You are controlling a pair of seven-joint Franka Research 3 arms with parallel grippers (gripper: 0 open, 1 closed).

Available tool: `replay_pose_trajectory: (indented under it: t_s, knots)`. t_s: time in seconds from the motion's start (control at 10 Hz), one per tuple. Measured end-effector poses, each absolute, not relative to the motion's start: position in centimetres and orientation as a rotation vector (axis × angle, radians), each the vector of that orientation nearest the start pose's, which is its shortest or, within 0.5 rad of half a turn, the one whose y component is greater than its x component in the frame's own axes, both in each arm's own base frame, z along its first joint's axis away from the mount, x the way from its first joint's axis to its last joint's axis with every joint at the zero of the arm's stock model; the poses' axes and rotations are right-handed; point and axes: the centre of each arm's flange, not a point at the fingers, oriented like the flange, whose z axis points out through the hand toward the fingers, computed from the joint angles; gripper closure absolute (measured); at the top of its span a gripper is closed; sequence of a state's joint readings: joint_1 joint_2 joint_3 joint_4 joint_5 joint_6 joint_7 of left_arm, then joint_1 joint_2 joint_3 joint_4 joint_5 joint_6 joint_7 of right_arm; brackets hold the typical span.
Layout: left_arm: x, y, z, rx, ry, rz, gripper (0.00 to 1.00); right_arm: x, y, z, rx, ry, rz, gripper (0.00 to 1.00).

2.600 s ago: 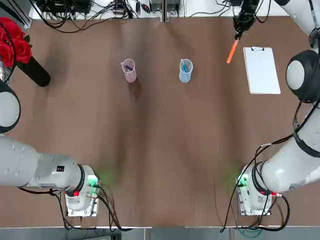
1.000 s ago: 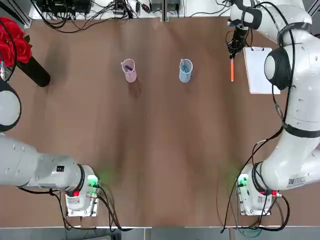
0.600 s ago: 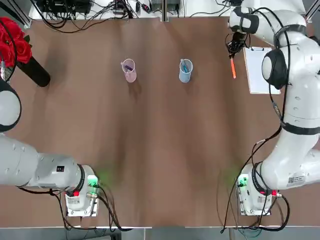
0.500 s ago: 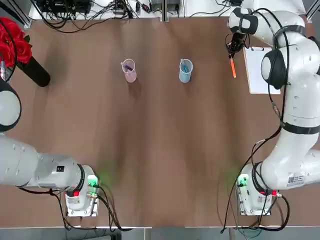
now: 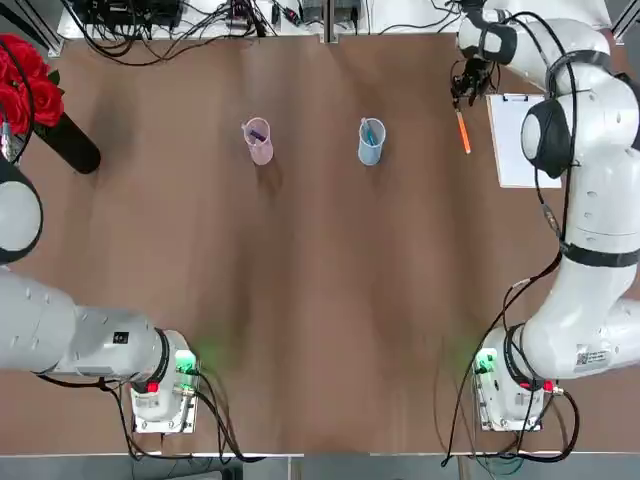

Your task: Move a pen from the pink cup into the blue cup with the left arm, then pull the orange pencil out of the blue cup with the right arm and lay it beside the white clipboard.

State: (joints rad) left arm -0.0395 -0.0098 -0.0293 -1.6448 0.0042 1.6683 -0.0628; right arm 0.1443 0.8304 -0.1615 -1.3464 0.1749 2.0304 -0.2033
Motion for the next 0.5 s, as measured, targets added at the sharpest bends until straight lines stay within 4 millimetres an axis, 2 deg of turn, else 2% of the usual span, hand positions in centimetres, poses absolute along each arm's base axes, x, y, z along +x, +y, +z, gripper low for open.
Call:
replay_pose_trajectory:
  t_s: [0.1,0.2,0.4,0.5]
  knots:
    - [55.9,-3.9,60.2,-3.139,0.012,-0.050,0.00,72.5,2.2,24.9,-3.076,-0.221,0.211,0.10]
    - [55.9,-3.9,60.2,-3.139,0.012,-0.047,0.00,72.5,1.8,29.5,-3.077,-0.202,0.188,0.00]
    - [55.9,-3.9,60.1,-3.139,0.014,-0.045,0.00,70.8,-0.7,41.8,-3.086,-0.132,0.086,0.00]
    - [55.9,-4.0,60.1,-3.139,0.015,-0.045,0.00,69.5,-1.9,47.1,-3.086,-0.103,0.018,0.00]
